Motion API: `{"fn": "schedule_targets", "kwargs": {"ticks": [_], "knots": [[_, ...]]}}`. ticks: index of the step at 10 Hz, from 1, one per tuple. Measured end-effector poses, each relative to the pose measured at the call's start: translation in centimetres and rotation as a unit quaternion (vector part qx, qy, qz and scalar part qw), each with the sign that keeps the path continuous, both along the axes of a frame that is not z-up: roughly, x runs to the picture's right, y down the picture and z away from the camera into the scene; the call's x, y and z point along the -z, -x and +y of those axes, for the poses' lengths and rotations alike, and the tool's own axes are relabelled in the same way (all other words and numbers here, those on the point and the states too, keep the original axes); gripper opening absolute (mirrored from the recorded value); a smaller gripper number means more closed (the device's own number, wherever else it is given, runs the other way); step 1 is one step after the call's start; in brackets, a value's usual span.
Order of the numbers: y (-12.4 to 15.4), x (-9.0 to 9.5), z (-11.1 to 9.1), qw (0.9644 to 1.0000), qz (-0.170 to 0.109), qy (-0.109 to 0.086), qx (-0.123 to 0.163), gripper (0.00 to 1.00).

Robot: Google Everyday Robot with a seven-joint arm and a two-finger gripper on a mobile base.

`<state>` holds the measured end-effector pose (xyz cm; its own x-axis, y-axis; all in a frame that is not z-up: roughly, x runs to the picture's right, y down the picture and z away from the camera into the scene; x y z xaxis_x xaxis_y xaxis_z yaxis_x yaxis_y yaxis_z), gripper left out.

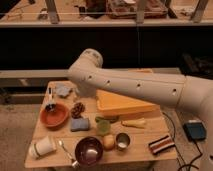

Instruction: Wipe table surface with towel

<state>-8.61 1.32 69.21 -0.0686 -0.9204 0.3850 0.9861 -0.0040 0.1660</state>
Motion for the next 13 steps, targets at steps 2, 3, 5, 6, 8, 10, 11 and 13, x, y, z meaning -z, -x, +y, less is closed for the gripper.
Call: {"fn": "schedule_targets", "kwargs": {"ticks": [2,3,5,6,8,10,11,13], "knots": [[-1.2,-3.2,-3.7,0.9994,-0.02,-0.003,-0.028,0.63],[-1.7,-4.0,-4.5,0.999,-0.026,-0.002,-0.037,0.63],[-1.6,-4.4,-4.9,0.9988,-0.03,-0.001,-0.039,0.63],[-1.5,-4.3,-4.8,0.9987,-0.031,0.0,-0.039,0.63],[-1.5,-4.4,-4.8,0.9988,-0.031,0.0,-0.039,0.63],[-1.4,-4.4,-5.1,0.9985,-0.036,-0.004,-0.042,0.63],[-1.1,-4.7,-5.8,0.9981,-0.043,-0.01,-0.044,0.63],[1.3,-6.5,-7.9,0.9972,-0.056,-0.015,-0.047,0.63]]}}
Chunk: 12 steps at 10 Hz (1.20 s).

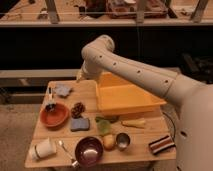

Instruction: Wipe table surface with towel

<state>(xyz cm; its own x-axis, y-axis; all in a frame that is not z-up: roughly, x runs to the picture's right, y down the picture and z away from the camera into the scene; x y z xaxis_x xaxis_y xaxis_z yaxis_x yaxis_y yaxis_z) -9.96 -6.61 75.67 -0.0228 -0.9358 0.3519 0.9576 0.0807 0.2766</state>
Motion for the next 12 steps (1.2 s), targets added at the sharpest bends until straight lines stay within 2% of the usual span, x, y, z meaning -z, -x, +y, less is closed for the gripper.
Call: {"fn": "schedule_targets", "kwargs": {"ticks": [1,2,5,7,9,10,12], "knots": [[1.2,-1.4,-1.5,1.0,-0.002,-0.001,-0.007,0.63],[2.7,-3.9,-3.8,0.9997,0.005,0.0,-0.024,0.63],[6.4,-7.7,-6.4,0.9975,0.022,0.018,-0.065,0.63],[7.2,-8.7,-6.9,0.9967,0.028,0.019,-0.073,0.63],[7.1,-8.7,-6.9,0.9964,0.026,0.023,-0.077,0.63],[7.2,-9.1,-6.6,0.9954,0.021,0.031,-0.088,0.63],[9.8,-10.4,-5.2,0.9912,0.021,0.053,-0.119,0.63]]}}
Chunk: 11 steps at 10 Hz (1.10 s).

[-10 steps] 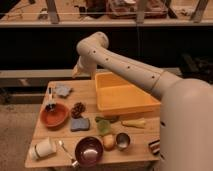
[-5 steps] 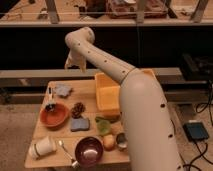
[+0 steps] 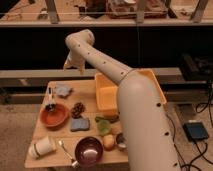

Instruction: Wipe table surface with towel

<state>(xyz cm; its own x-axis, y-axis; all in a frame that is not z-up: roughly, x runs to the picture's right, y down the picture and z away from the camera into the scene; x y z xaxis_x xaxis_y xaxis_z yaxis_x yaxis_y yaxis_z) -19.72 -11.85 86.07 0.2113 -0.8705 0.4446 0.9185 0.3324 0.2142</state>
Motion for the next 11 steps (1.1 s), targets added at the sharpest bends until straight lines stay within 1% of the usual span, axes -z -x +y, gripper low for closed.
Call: {"fn": "schedule_targets", "kwargs": {"ticks": [2,3,4,7,8,9,11], "knots": [[3.9,-1.7,1.4,0.9988,0.019,0.025,-0.038,0.63],[5.7,-2.1,2.1,0.9978,0.026,0.036,-0.049,0.63],[6.4,-2.3,2.4,0.9972,0.031,0.04,-0.056,0.63],[5.9,-2.6,2.2,0.997,0.037,0.037,-0.057,0.63],[6.0,-2.7,2.3,0.9969,0.037,0.039,-0.057,0.63],[6.1,-3.0,2.3,0.9964,0.04,0.045,-0.059,0.63],[6.0,-4.8,3.0,0.9952,0.05,0.055,-0.063,0.63]]}}
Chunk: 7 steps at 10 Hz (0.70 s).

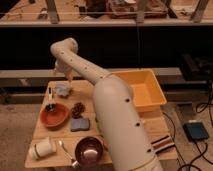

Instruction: Wipe table surface with towel

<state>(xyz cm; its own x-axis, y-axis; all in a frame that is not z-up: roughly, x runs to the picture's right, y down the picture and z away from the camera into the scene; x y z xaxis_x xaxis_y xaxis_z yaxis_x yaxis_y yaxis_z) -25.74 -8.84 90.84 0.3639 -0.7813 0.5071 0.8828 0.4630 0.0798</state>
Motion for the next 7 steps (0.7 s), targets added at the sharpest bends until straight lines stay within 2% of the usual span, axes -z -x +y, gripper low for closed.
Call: {"fn": "schedule_targets", "kwargs": {"ticks": [2,4,6,7], "knots": [[-0.3,-2.4,1.1,0.9999,0.011,0.011,-0.002,0.63],[-0.5,-3.5,1.8,0.9997,0.015,0.02,-0.002,0.63],[-0.2,-5.2,3.9,0.9995,0.013,0.029,0.004,0.63],[0.5,-5.6,4.5,0.9995,0.01,0.029,0.007,0.63]]}}
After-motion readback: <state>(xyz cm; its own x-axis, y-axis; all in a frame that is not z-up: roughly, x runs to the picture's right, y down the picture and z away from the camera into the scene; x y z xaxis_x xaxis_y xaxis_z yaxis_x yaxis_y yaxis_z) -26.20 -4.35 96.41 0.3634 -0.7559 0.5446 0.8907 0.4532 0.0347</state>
